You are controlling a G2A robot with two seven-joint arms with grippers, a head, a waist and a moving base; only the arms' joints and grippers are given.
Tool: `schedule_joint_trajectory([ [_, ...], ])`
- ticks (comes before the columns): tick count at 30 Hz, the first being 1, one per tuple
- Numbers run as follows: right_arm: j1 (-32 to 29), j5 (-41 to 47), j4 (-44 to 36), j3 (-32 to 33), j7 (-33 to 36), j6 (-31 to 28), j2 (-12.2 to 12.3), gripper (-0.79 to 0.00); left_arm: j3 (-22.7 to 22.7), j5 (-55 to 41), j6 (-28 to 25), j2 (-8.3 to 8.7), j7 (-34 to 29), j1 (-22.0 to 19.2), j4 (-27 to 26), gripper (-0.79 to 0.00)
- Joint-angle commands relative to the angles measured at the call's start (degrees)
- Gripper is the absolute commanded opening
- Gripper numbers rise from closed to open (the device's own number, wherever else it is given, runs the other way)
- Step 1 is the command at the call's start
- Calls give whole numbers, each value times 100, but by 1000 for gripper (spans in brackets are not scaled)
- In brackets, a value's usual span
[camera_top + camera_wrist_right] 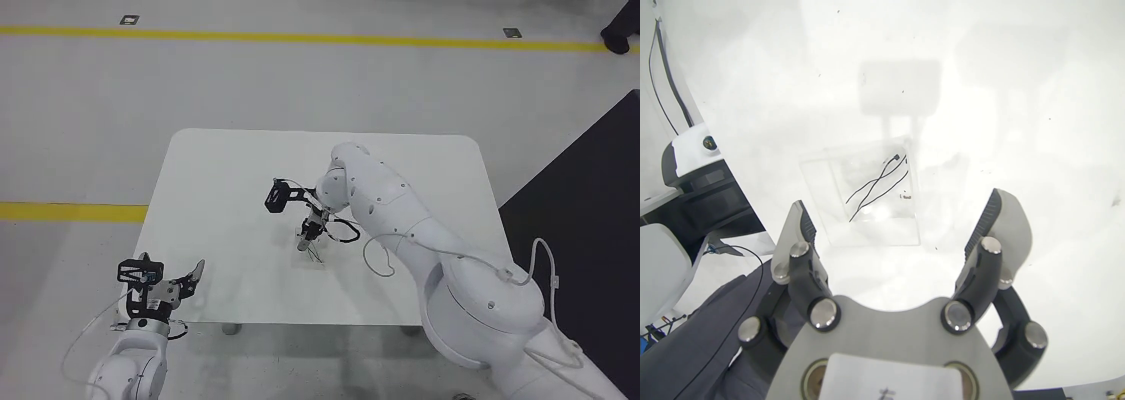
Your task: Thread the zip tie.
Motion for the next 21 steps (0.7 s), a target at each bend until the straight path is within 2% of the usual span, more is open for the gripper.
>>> schedule_joint_trajectory([
  [1,28,137,81,82,98,-61,47,0,0,0,0,0,0,0,0,0],
  [8,-42,910,-286,350,426,119,261,0,0,0,0,0,0,0,0,0],
  [15,-51,1311,-1152,272,2025,1719,589,0,0,0,0,0,0,0,0,0],
  [21,-210,1600,-1551,511,2425,2169,946,0,0,0,0,0,0,0,0,0],
])
